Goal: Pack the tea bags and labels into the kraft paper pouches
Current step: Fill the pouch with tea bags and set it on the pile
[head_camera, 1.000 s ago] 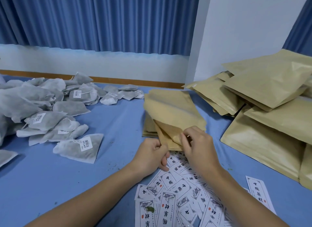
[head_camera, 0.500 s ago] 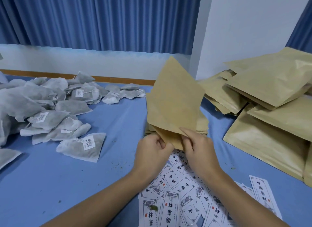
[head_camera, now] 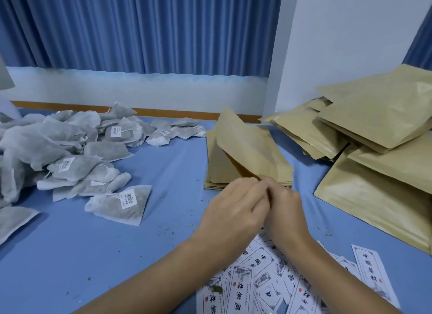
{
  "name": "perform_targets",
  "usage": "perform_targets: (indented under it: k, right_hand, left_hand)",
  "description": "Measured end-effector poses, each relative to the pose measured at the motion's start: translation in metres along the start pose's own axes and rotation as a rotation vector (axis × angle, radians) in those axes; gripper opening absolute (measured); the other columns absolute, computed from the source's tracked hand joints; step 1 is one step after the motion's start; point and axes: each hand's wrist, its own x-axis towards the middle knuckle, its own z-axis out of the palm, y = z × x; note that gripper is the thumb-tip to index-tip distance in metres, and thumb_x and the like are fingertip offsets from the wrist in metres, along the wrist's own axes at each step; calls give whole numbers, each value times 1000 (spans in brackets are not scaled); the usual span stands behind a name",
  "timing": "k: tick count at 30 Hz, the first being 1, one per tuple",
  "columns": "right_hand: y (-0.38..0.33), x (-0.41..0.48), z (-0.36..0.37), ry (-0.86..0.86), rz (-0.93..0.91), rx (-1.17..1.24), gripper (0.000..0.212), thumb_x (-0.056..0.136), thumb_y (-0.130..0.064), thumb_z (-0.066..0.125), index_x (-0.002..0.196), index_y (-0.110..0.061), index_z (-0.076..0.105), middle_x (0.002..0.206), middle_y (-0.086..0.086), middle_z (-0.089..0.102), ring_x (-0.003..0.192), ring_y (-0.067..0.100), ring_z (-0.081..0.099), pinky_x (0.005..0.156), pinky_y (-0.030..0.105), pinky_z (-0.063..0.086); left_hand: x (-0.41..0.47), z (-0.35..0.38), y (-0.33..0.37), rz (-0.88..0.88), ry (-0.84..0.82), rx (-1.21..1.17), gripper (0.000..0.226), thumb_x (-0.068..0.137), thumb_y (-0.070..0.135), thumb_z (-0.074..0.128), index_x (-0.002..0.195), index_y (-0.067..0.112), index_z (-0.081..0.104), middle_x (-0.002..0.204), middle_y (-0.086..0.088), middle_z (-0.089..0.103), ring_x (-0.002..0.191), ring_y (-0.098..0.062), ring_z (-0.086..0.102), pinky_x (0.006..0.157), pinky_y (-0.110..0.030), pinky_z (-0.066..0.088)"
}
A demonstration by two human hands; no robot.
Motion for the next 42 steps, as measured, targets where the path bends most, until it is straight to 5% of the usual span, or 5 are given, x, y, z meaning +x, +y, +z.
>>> perform_targets:
  k: [13,19,23,37,42]
  right_hand:
    - [-2,2,1,92,-133,9,32,92,-2,51,114,-14,70,71,3,63,63,25,51,59,40,49]
    - [-18,42,-24,322,-66,10,46,86,-15,48,123,-29,71,69,-8,52,65,20,44,60,31,37]
    - [-25,63,-35,63,-36,-101,57,74,-1,49,118,-32,64,98,1,72,91,34,60,77,42,52]
    - [23,65,0,249,176,315,64,80,8,46,127,-30,69,104,-8,74,88,10,60,74,3,42]
    - [41,42,11,201,162,374,72,79,10,45,133,-33,65,115,-21,69,93,0,63,77,6,45]
  left_hand:
    - [50,41,-39,-547,-875,-61,10,99,24,48,104,28,55,100,4,51,97,-21,47,87,-30,39]
    - [87,53,-66,-607,-726,-420,46,107,26,38,151,12,37,157,-18,33,146,-34,27,116,-34,11]
    - [98,64,-67,-603,-748,-384,35,106,15,34,137,10,49,125,-13,53,104,-19,47,86,-13,18]
    - [54,59,-56,-300,-446,-444,27,106,24,41,103,11,65,111,-6,66,103,-20,55,99,-35,38]
    - [4,59,-56,-68,-661,-201,47,104,50,38,142,23,44,129,-5,60,117,-24,52,99,-38,42]
